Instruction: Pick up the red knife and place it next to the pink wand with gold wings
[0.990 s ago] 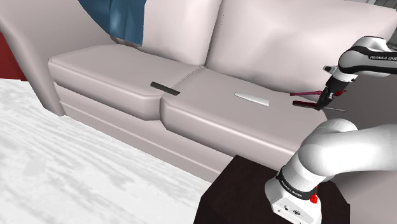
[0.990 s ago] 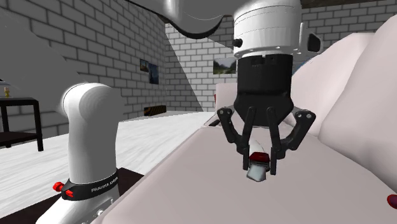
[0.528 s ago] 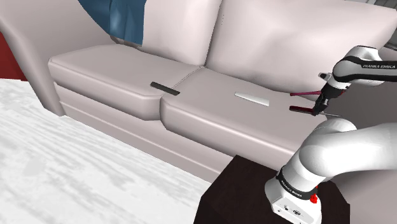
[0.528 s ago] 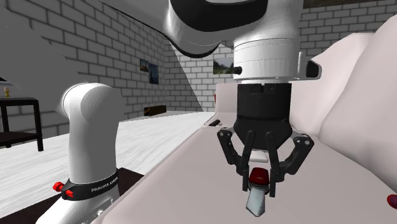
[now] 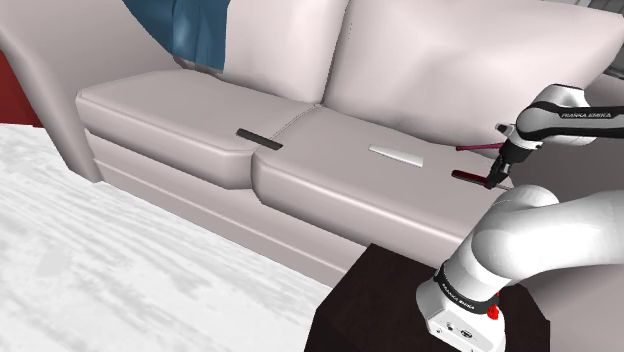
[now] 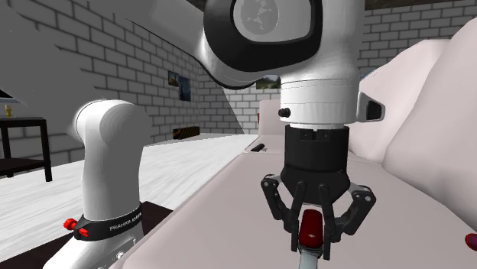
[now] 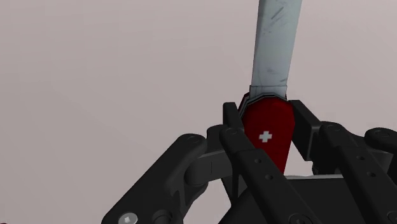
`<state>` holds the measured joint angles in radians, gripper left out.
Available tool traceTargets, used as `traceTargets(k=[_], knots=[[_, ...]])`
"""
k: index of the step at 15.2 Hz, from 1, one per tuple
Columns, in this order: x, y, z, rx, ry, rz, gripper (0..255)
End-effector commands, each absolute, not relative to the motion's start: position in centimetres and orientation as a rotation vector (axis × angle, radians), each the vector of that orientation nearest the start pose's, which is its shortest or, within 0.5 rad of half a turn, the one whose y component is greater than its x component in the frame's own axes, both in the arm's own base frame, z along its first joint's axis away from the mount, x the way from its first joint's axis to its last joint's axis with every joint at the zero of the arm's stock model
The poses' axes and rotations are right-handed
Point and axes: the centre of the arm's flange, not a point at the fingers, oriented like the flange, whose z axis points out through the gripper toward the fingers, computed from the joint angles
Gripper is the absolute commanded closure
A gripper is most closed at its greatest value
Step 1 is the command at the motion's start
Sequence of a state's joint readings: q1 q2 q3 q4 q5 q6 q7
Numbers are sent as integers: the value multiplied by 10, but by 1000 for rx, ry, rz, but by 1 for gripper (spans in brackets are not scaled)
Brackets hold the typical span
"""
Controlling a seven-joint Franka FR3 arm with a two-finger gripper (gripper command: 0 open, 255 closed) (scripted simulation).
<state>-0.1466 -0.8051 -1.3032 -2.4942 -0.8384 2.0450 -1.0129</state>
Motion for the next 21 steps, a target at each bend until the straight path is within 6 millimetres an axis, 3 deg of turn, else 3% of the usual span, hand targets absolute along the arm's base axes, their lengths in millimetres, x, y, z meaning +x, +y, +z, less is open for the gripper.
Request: traceTargets(k=[1, 4, 5, 10, 14, 21], knots=[[34, -432, 340, -3125, -224, -71, 255], [34, -432, 340, -3125, -224, -71, 255], [34, -432, 340, -3125, -224, -71, 0], [34, -432, 340, -3125, -224, -71, 0], [32, -433, 390, -3125, -224, -71, 0], [32, -433, 390, -3125, -224, -71, 0]])
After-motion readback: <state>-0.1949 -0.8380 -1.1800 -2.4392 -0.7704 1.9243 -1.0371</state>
